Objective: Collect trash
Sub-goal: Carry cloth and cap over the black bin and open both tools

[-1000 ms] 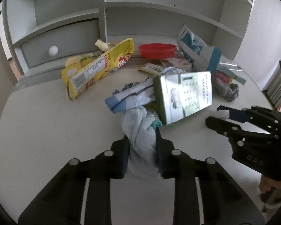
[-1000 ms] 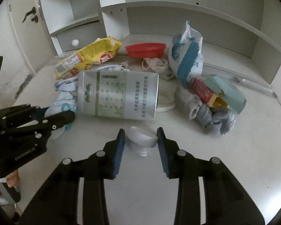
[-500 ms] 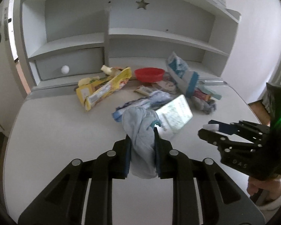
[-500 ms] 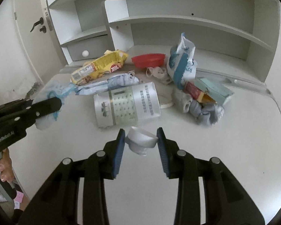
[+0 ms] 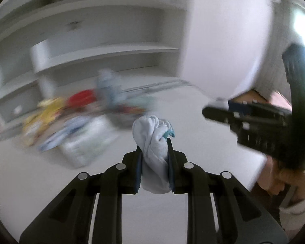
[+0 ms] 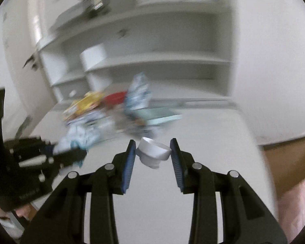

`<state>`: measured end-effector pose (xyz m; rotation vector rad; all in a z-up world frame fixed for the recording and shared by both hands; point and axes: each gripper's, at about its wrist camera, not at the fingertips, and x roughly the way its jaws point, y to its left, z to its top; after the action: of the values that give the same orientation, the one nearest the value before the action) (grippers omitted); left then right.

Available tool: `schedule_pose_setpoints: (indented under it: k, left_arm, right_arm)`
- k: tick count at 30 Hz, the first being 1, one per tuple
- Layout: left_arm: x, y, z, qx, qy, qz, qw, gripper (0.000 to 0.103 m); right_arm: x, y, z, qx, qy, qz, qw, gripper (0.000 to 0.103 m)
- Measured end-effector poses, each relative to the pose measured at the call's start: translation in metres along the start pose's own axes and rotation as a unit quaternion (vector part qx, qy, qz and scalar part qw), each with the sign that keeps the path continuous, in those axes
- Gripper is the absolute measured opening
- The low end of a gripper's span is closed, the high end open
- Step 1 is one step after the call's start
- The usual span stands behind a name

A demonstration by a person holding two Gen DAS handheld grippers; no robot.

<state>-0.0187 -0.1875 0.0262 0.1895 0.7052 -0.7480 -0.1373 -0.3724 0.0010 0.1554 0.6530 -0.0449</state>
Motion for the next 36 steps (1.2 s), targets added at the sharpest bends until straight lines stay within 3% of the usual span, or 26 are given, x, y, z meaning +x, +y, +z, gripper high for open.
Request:
schedule_pose_setpoints:
  k: [4, 7, 11, 13, 17, 21, 24, 26, 30, 36]
  left_arm:
    - [0.025, -0.091, 0.009, 0.076, 0.002, -0.060, 0.9954, 0.020]
    - [0.046, -0.168, 0.015, 0.128, 0.010, -0.114, 0.9850, 0.020]
    - [0.079, -0.275, 0.007, 0.194, 0.028, -0.173, 0.9653, 0.020]
    - [0.101, -0.322, -0.010, 0.236, 0.033, -0.174, 0.9554, 0.020]
    - [0.182, -0.390, -0.067, 0.274, 0.118, -0.184, 0.9366, 0.020]
    - [0.278, -0.404, -0.129, 0.270, 0.225, -0.163, 0.9218, 0.020]
    - [0.343, -0.386, -0.164, 0.248, 0.302, -0.139, 0.9100, 0.020]
    - [0.372, -0.374, -0.174, 0.235, 0.331, -0.130, 0.9044, 0.020]
    - [0.411, -0.355, -0.177, 0.206, 0.365, -0.127, 0.8989, 0.019]
    - [0.421, -0.365, -0.178, 0.206, 0.365, -0.147, 0.8961, 0.022]
  right_arm:
    - [-0.060, -0.083, -0.018, 0.070, -0.026, -0.056, 0.996, 0.035]
    - [-0.106, -0.150, -0.046, 0.135, -0.037, -0.098, 0.985, 0.035]
    - [-0.154, -0.245, -0.097, 0.228, -0.035, -0.151, 0.961, 0.035]
    - [-0.158, -0.284, -0.125, 0.263, -0.016, -0.168, 0.950, 0.035]
    - [-0.118, -0.357, -0.195, 0.337, 0.068, -0.170, 0.924, 0.035]
    - [-0.039, -0.409, -0.272, 0.415, 0.173, -0.119, 0.885, 0.035]
    - [0.016, -0.430, -0.315, 0.456, 0.234, -0.093, 0.854, 0.035]
    - [0.045, -0.436, -0.341, 0.480, 0.264, -0.079, 0.833, 0.035]
    - [0.071, -0.442, -0.368, 0.515, 0.281, -0.053, 0.808, 0.035]
    - [0.075, -0.447, -0.376, 0.541, 0.275, -0.054, 0.793, 0.038]
